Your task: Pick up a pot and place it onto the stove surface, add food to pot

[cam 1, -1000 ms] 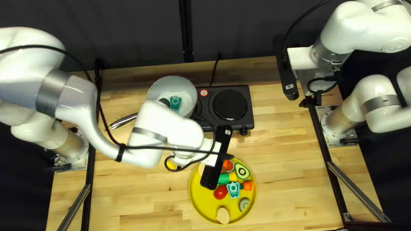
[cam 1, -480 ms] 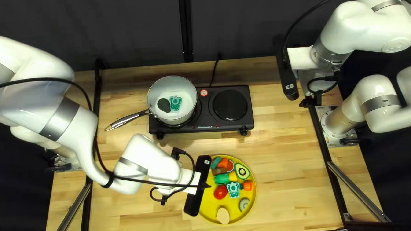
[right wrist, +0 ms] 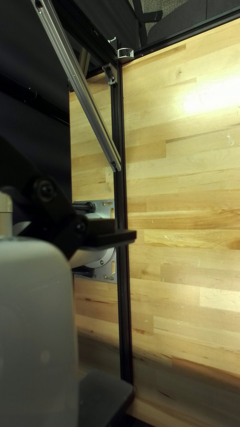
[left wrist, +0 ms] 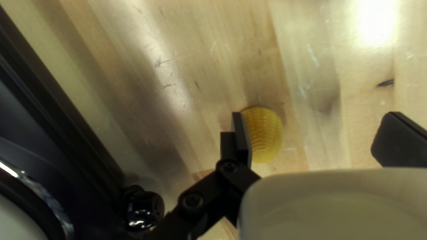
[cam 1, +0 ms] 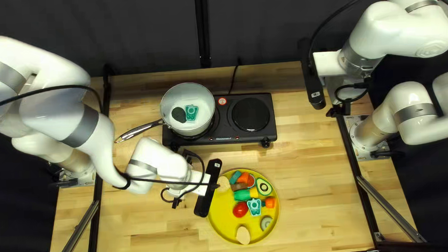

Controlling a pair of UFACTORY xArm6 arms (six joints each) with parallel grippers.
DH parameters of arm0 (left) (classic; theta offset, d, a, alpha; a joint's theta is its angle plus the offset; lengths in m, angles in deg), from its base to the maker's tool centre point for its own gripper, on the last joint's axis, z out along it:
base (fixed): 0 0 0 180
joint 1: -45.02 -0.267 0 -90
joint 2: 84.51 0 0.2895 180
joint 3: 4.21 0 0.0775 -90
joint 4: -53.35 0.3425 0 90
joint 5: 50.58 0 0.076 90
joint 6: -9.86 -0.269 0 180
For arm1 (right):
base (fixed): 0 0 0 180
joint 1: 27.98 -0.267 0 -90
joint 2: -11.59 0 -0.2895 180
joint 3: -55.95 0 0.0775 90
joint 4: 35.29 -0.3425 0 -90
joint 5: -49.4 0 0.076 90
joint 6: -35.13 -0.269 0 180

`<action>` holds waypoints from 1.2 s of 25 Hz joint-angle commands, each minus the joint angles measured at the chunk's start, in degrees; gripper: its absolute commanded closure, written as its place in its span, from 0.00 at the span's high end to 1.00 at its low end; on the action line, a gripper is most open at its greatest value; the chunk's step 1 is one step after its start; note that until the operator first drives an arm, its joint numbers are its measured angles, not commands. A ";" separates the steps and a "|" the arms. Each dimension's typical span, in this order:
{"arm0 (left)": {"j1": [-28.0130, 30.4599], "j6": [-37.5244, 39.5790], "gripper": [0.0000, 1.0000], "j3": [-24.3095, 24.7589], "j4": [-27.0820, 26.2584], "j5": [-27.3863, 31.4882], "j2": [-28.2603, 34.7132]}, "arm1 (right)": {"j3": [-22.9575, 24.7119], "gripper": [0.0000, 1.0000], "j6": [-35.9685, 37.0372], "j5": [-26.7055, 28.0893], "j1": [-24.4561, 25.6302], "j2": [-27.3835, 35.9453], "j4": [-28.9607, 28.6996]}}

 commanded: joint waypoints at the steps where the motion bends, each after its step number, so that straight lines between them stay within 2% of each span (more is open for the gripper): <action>1: -1.80 -0.97 0.97 1.69 -0.06 -2.50 -0.97 | 0.00 1.00 0.00 0.00 0.00 0.00 0.00; 2: -1.80 -0.97 0.40 1.69 -0.06 -2.50 -0.97 | 0.00 1.00 0.00 0.00 0.00 0.00 0.00; 3: -1.80 -0.97 0.00 1.69 -0.06 -2.50 -0.97 | 0.00 1.00 0.00 0.00 0.00 0.00 0.00; 12: -1.22 -0.37 0.00 1.30 0.07 -1.30 -0.18 | 0.00 1.00 0.00 0.00 0.00 0.00 0.00; 16: 1.19 0.97 0.00 -4.15 0.79 9.92 4.98 | 0.00 1.00 0.00 0.00 0.00 0.00 0.00; 17: 0.98 0.01 0.00 -5.71 0.75 14.21 7.51 | 0.00 1.00 0.00 0.00 0.00 0.00 0.00; 19: -0.32 -1.79 0.00 -6.47 0.77 18.44 10.94 | 0.00 1.00 0.00 0.00 0.00 0.00 0.00; 24: -8.47 -9.83 0.00 -6.56 1.15 28.23 21.60 | 0.00 1.00 0.00 0.00 0.00 0.00 0.00; 27: -11.84 -13.60 0.00 -10.10 1.60 34.57 24.96 | 0.00 1.00 0.00 0.00 0.00 0.00 0.00; 30: -15.66 -17.36 0.00 -14.03 2.14 38.69 25.33 | 0.00 1.00 0.00 0.00 0.00 0.00 0.00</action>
